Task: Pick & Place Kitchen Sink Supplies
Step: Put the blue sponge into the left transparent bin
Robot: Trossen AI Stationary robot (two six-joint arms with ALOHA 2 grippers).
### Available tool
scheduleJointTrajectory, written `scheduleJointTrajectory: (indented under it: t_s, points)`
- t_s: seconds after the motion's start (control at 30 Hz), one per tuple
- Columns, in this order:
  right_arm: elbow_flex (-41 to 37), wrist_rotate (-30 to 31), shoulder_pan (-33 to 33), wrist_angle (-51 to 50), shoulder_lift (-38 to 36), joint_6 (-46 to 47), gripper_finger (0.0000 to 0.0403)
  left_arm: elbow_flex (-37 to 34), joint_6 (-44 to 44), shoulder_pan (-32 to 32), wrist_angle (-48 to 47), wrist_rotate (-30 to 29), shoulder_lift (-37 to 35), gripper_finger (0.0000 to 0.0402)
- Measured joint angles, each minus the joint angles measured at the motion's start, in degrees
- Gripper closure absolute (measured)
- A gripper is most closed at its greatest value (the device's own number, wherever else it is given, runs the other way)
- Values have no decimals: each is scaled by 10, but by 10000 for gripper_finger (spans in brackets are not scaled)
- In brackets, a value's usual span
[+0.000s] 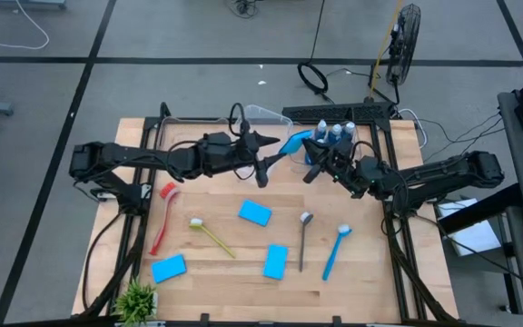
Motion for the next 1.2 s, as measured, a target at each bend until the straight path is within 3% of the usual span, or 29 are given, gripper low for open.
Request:
scheduleJointTrajectory:
  t_s: [0.77,0.9,1.1,1.2]
  points:
    - [0,-61,0,22,30,49,403,0,-19,0,8,0,9,195]
    - [0,-61,0,22,30,49,403,0,-20,0,-8,0,9,241]
    - [0,-61,-1,26,30,49,403,0,-23,0,-17,1,9,376]
    - [0,-61,-1,26,30,49,403,0,-39,2,-18,1,9,385]
